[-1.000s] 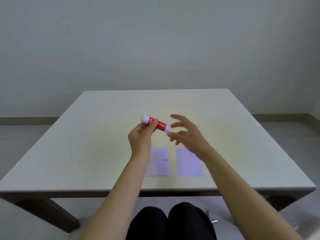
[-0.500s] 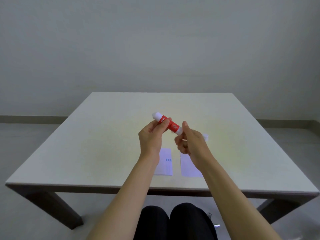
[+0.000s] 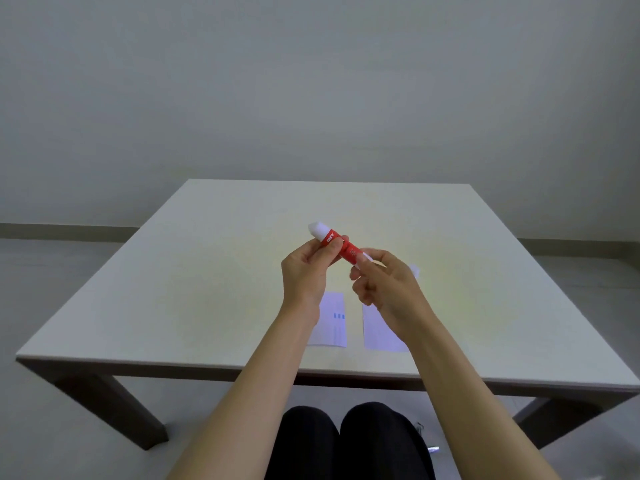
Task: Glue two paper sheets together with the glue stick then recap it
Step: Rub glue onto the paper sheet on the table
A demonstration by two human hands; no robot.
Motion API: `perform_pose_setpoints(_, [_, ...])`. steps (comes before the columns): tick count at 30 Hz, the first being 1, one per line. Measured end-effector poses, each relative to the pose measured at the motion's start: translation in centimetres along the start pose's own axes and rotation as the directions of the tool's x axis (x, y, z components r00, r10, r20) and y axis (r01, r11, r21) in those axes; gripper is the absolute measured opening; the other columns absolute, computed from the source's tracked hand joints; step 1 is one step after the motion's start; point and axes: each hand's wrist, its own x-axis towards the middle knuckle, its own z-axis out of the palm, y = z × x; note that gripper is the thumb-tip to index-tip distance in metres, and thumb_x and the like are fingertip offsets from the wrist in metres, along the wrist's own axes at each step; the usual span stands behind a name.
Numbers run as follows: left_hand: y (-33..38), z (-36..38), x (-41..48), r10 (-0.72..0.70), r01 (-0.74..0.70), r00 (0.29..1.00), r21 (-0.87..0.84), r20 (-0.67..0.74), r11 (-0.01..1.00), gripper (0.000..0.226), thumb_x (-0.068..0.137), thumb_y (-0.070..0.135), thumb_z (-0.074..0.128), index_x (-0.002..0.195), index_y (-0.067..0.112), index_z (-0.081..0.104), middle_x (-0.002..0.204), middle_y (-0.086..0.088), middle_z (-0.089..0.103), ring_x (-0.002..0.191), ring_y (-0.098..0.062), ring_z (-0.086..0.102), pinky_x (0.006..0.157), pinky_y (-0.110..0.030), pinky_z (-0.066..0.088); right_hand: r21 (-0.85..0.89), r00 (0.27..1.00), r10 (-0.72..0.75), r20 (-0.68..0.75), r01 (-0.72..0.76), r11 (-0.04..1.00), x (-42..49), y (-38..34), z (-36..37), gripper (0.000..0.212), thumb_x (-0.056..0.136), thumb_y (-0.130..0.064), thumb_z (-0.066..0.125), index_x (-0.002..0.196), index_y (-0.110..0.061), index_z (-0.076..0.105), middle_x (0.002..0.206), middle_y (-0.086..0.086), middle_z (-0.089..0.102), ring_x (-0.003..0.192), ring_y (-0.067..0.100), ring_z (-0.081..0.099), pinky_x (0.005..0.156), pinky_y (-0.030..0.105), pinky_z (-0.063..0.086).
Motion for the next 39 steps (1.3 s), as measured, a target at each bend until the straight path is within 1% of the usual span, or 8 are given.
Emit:
perform_pose_setpoints(9, [-0.6,0.0,0.0,-0.056,0.060,0.994,-0.039,0.091,0.997,0.009,0.083,0.018,0.068,0.081,0.023,0.076,0.097,-0.001,0.077,0.097,-0.014,0.071,0.094,-0.026,0.044,0.277,0.915,0.402,-0.042,-0.376,0.884,0.4,0.1,0.4,0.059,0.093,-0.056,0.039,0.052,-0.014,0.038,0.040,-0.004,0.032,0.032,0.011,0.022,0.031,0.016,0.017])
perform_pose_setpoints(17, [-1.1,-0.1,0.4,-0.040,0.039,0.994,0.006,0.101,0.999,0.015,0.083,0.020,0.068,0.076,0.028,0.078,0.094,0.004,0.077,0.093,-0.010,0.071,0.092,-0.026,0.046,-0.043,0.984,0.161,-0.071,-0.164,0.985,0.3,0.4,0.6,0.054,0.095,-0.053,0.036,0.072,-0.008,0.053,0.047,-0.003,0.044,0.032,0.011,0.031,0.033,0.018,0.027])
perform_pose_setpoints(20, [-1.5,-0.1,0.4,-0.047,0.050,0.991,-0.019,0.128,0.999,0.009,0.083,0.019,0.068,0.088,0.022,0.075,0.098,0.002,0.077,0.096,-0.009,0.070,0.086,-0.020,0.046,0.123,0.954,0.291,-0.070,-0.281,0.952,0.6,0.3,0.5,0.063,0.087,-0.068,0.036,0.054,-0.015,0.036,0.045,-0.003,0.029,0.034,0.011,0.022,0.030,0.017,0.019])
perform_pose_setpoints(23, [-1.8,-0.2,0.4,-0.057,0.065,0.991,-0.058,0.122,0.996,0.011,0.083,0.021,0.068,0.091,0.019,0.074,0.101,0.002,0.076,0.098,-0.009,0.070,0.086,-0.023,0.046,0.178,0.972,0.235,0.009,-0.232,0.956,0.5,0.7,0.4,0.064,0.080,-0.071,0.045,0.069,-0.011,0.063,0.050,0.000,0.047,0.038,0.013,0.036,0.035,0.020,0.033])
perform_pose_setpoints(25, [-1.7,-0.2,0.5,-0.058,0.063,0.990,-0.031,0.131,0.998,0.011,0.082,0.024,0.069,0.090,0.022,0.076,0.102,0.006,0.076,0.095,-0.002,0.068,0.082,-0.024,0.047,0.299,0.986,0.143,0.086,-0.163,0.940,0.1,1.0,1.1,0.054,0.077,-0.060,0.057,0.101,-0.013,0.071,0.067,0.002,0.061,0.047,0.015,0.049,0.047,0.022,0.046])
perform_pose_setpoints(28, [-1.7,-0.6,0.6,0.022,-0.048,0.979,0.126,0.203,0.991,0.021,0.080,0.030,0.070,0.102,0.030,0.073,0.111,0.018,0.071,0.105,0.007,0.061,0.090,-0.021,0.042,0.530,0.994,0.097,0.041,-0.104,0.841,0.1,0.8,1.8,0.027,0.087,-0.039,0.060,0.087,-0.016,0.074,0.069,-0.001,0.065,0.054,0.011,0.059,0.052,0.020,0.051])
perform_pose_setpoints(34, [-2.1,-9.3,2.6,-0.144,-0.230,0.912,0.768,0.385,0.598,0.070,0.084,0.040,0.065,0.145,0.032,0.032,0.153,0.015,0.028,0.142,0.004,0.014,0.121,-0.043,0.004,0.695,0.949,0.257,-0.183,-0.060,0.716,0.7,0.6,-1.8,0.020,0.088,-0.034,0.058,0.079,-0.017,0.052,0.077,0.004,0.066,0.053,0.018,0.063,0.047,0.019,0.049])
perform_pose_setpoints(39, [-3.8,-11.8,3.1,-0.324,-0.404,0.804,0.858,0.498,0.317,0.075,0.084,0.051,0.058,0.147,0.033,0.023,0.156,0.021,0.017,0.147,-0.005,-0.002,0.118,-0.043,-0.008,0.468,0.960,0.246,-0.134,-0.158,0.870,1.5,3.0,-0.8,0.012,0.093,-0.008,0.051,0.081,-0.005,0.054,0.074,0.019,0.073,0.056,0.020,0.063,0.053,0.024,0.055])
